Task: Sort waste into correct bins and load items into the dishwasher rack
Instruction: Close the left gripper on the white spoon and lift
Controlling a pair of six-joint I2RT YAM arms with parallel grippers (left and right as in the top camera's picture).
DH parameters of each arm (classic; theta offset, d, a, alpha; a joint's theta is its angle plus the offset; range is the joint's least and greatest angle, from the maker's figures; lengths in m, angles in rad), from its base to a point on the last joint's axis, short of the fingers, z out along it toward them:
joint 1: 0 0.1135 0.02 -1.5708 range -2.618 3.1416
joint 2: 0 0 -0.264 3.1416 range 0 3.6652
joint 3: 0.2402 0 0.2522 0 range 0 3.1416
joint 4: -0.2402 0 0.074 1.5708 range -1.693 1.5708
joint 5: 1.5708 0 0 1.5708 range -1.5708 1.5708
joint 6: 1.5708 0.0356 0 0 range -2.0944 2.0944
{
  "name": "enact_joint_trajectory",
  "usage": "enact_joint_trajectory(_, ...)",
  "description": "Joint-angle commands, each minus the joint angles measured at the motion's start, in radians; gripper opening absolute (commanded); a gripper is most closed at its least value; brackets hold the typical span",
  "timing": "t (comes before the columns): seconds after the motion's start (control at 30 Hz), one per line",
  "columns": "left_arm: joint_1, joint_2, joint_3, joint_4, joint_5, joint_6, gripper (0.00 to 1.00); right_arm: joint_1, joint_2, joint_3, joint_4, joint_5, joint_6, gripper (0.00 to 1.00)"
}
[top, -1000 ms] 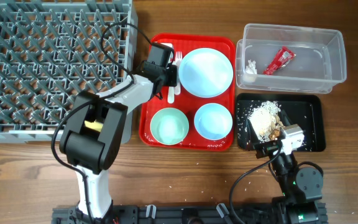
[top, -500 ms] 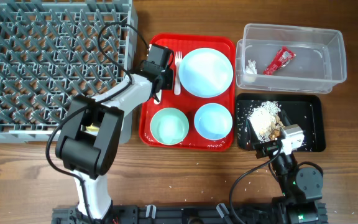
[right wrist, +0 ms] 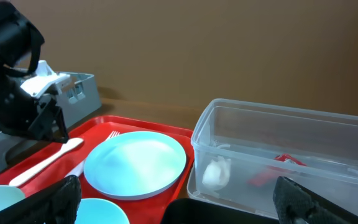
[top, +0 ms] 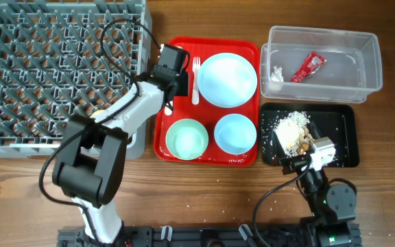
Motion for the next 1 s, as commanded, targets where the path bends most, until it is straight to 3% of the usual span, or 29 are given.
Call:
enact_joint_trajectory(0.0, 0.019, 0.075, -0.010, 0.012, -0.040, 0.005, 0.39, -0.004, -0.008, -0.002, 0.005, -0.011, -0.014, 1.00)
enact_joint_trajectory(0.3, 0.020, 0.103, -0.010, -0.111, 0.126, 0.005, 0.08, -0.004, -0.008, -0.002, 0.005, -0.011, -0.014, 1.00)
enact_joint_trajectory(0.63, 0.021, -0.191, -0.002, -0.136, 0.126, 0.005, 0.11, -0.004, -0.008, -0.002, 0.005, -0.011, -0.014, 1.00)
enact_joint_trajectory(0.67, 0.020, -0.214, -0.002, -0.146, 0.124, 0.005, 0.14, -0.004, -0.008, -0.002, 0.005, -0.011, -0.014, 1.00)
enact_joint_trajectory(0.7, 0.019, -0.220, -0.002, -0.164, 0.124, 0.005, 0.27, -0.004, -0.008, -0.002, 0.005, -0.011, -0.014, 1.00)
enact_joint_trajectory(0.73, 0.015, -0.212, -0.005, -0.197, 0.124, 0.005, 0.37, -0.004, -0.008, -0.002, 0.005, -0.011, -0.014, 1.00)
enact_joint_trajectory(0.87, 0.009, -0.080, -0.037, -0.284, 0.134, 0.005, 0.40, -0.004, -0.008, -0.002, 0.005, -0.011, -0.014, 1.00)
enact_joint_trajectory(0.97, 0.008, 0.034, -0.040, -0.272, 0.252, 0.005, 0.40, -0.004, -0.008, -0.002, 0.005, -0.011, -0.014, 1.00)
